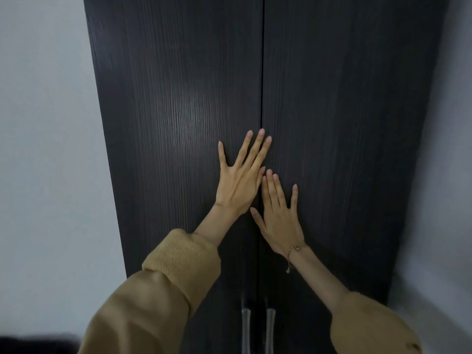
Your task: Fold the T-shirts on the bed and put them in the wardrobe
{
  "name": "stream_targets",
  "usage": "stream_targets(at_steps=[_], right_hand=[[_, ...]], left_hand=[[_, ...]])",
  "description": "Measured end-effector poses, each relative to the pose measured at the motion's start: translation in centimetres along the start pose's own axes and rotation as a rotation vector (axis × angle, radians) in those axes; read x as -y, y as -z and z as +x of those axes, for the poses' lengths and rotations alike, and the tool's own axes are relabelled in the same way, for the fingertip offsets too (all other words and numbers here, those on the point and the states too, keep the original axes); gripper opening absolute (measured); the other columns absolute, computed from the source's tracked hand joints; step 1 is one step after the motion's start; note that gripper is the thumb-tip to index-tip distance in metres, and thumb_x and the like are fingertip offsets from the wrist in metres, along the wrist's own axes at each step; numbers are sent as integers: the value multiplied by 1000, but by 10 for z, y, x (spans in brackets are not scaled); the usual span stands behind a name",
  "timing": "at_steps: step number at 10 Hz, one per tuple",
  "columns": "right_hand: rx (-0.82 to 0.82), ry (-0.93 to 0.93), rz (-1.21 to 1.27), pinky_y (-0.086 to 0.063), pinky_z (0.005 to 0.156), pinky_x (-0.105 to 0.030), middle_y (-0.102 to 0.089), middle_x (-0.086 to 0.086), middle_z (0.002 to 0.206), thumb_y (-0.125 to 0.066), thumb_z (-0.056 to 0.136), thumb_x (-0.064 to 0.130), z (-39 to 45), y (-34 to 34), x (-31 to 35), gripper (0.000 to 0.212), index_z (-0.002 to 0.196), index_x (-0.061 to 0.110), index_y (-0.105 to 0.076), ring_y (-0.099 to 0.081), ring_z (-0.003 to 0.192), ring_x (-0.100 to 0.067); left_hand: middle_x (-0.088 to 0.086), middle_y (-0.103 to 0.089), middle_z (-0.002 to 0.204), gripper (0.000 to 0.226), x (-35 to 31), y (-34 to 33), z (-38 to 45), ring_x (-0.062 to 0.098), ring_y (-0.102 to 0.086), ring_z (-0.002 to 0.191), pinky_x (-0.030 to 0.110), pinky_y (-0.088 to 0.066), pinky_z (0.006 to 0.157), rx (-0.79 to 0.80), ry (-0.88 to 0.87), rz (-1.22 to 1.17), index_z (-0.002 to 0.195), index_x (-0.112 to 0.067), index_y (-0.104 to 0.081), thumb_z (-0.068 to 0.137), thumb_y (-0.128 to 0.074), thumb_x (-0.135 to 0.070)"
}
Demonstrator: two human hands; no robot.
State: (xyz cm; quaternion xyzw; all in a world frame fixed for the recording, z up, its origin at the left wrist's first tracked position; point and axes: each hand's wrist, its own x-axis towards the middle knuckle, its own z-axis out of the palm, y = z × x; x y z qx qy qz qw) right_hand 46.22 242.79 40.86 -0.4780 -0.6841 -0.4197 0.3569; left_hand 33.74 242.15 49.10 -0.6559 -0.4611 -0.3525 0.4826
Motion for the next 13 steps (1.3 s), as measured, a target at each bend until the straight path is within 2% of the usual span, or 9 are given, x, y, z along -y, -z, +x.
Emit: stream_targets(at_steps=[2, 3, 4, 6, 8, 9, 11, 12, 13], right_hand=[[48, 40, 150, 4, 112, -57, 3, -8, 157, -36, 92, 48, -9, 13, -6, 80, 148, 5, 1, 4, 146, -21], [152, 89, 138, 4, 108, -67, 11, -12, 156, -50, 79, 61, -40, 9, -19, 106, 148, 5, 8, 2, 146, -25], [317, 117, 81, -5, 105, -72, 13, -15, 156, -70, 55, 70, -83, 3, -27, 135, 149, 5, 2, 5, 145, -28], [414, 107, 22, -6, 102, -72, 15, -15, 156, -76, 41, 73, -101, -5, -25, 152, 149, 7, 8, 10, 145, -29], [399, 86, 0, -5, 102, -72, 15, -16, 156, -75, 40, 74, -102, -7, -23, 153, 149, 6, 8, 10, 144, -29], [375, 87, -9, -6, 104, -72, 13, -16, 156, -76, 42, 72, -102, -1, -21, 150, 149, 5, 5, 9, 145, -30], [282, 77, 55, -15, 108, -66, -6, -16, 157, -76, 63, 49, -98, 15, -21, 117, 150, 8, -10, -4, 145, -28], [246, 69, 144, -25, 106, -60, -26, -16, 151, -80, 64, 31, -92, 31, -23, 92, 142, 8, -36, -27, 135, -25], [195, 45, 282, -33, 106, -52, -35, -11, 146, -77, 70, 16, -95, 47, -24, 67, 131, 10, -51, -41, 127, -21]], left_hand=[[8, -19, 157, 58, -9, 14, -8, 24, -19, 145, 65, -19, 108, 108, 85, -52, 149, -16, -7, 99, -19, -40], [14, -11, 158, 76, -12, 10, -33, 29, -10, 146, 66, -7, 108, 205, 104, -109, 149, -13, -2, 92, -24, -57], [15, 2, 158, 100, -21, 2, -78, 30, 4, 145, 66, 0, 108, 313, 100, -103, 149, -9, 7, 80, -33, -71], [11, 8, 156, 115, -29, -8, -106, 25, 26, 141, 62, 9, 108, 387, 132, -95, 146, -12, 22, 73, -39, -75], [9, 9, 156, 118, -32, -7, -106, 23, 28, 141, 62, 10, 108, 384, 166, -147, 146, -15, 25, 71, -47, -72], [9, 9, 156, 121, -34, -1, -104, 24, 23, 143, 64, 5, 109, 409, 183, -143, 147, -14, 22, 70, -53, -70], [17, -7, 156, 119, -38, 10, -99, 34, -3, 143, 63, -4, 106, 476, 179, -121, 149, -13, -6, 64, -75, -59], [14, -5, 158, 99, -35, 27, -95, 32, -4, 145, 61, -1, 111, 472, 151, -191, 150, -17, -4, 81, -68, -44], [7, 2, 159, 77, -36, 55, -110, 24, 0, 146, 55, 1, 117, 522, 143, -413, 152, -20, -4, 94, -54, -31]])
